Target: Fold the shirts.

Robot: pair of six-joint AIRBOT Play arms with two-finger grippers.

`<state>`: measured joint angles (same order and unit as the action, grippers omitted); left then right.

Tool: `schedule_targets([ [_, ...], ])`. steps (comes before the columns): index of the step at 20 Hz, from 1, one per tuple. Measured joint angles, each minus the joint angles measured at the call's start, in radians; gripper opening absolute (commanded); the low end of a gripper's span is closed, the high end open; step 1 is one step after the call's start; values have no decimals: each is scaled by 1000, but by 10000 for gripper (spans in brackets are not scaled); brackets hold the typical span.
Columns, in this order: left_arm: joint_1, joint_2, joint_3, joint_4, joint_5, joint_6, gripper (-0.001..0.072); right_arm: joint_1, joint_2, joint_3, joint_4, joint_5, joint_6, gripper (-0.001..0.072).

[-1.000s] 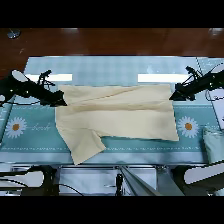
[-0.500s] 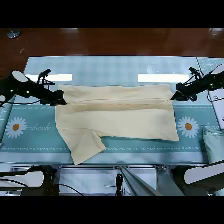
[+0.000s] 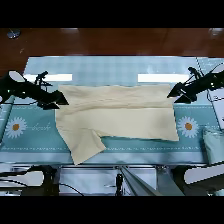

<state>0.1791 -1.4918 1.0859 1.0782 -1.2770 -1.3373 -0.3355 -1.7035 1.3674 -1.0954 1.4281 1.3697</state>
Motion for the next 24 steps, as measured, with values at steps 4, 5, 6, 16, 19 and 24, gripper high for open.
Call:
schedule_targets([
  [4,106,140,-103,40,-61,-14,710,-68,182,-162,-5,-67,-43,631],
  [5,142,190,-161,49,-61,-18,711,-88,247,-235,31,-107,-66,631],
  [6,178,239,-225,54,-58,-30,711,-105,319,-321,75,-146,-97,631],
  [16,246,498,-710,-171,85,-37,710,-84,713,-758,431,-298,-241,631],
  [19,161,507,-761,-254,129,2,707,-105,728,-772,447,-300,-232,631],
  [24,-5,494,-796,-298,206,22,22,-300,731,-780,301,-247,-177,631],
])
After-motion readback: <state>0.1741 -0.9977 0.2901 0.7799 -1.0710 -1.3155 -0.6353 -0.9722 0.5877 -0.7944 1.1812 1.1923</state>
